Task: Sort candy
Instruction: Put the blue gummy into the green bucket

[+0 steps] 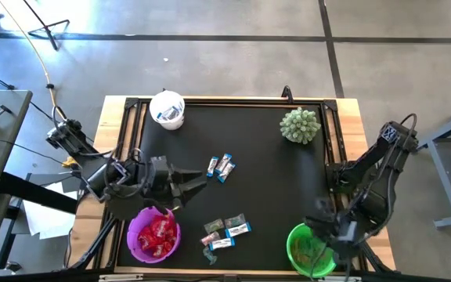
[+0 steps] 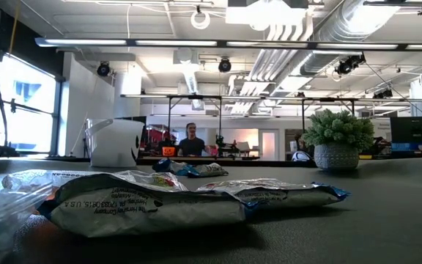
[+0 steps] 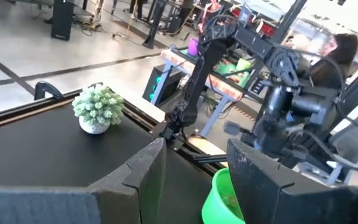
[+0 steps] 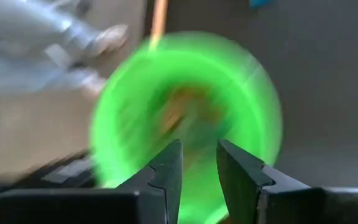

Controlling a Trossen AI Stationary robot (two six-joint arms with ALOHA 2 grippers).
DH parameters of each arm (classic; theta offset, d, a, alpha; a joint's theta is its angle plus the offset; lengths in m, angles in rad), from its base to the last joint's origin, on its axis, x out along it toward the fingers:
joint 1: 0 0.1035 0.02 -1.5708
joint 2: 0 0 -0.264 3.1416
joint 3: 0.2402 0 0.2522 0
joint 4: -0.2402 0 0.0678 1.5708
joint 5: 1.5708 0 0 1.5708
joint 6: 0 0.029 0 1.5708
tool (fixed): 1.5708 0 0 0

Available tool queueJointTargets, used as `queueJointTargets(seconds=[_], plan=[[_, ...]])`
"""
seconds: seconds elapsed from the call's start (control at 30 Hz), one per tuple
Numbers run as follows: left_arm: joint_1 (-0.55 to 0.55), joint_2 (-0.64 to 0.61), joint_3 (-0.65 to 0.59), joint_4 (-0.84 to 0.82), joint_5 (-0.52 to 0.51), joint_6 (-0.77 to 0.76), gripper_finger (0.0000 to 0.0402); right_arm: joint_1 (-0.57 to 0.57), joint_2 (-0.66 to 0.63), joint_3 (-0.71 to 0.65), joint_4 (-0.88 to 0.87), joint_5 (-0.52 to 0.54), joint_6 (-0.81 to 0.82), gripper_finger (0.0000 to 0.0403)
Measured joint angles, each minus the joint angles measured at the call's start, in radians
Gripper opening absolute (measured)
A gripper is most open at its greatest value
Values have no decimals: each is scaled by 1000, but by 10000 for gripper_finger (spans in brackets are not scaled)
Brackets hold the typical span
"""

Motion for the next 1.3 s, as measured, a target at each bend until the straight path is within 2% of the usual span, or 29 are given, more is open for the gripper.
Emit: queueJointTargets(seconds=[0.1,0.17,0.23,0.47,0.67,0.9,1.13,1.3], plan=[[6,24,0,-2,1,0,158,-66,0,0,47,174,-181,98],[13,34,0,-3,3,-1,158,-135,3,0,108,215,-221,98],[18,38,0,-8,3,-1,158,-214,18,0,158,210,-225,99],[17,22,0,-53,28,10,158,-425,156,0,302,40,-332,99],[-28,-9,0,-183,111,-26,158,-524,311,0,398,-96,-414,99],[-80,-33,0,-288,124,-26,158,-610,481,0,663,-286,-397,99],[-125,-58,0,-398,127,-24,158,-634,583,0,678,-329,-375,102],[-147,-76,0,-451,139,-24,158,-645,610,0,690,-328,-401,119]])
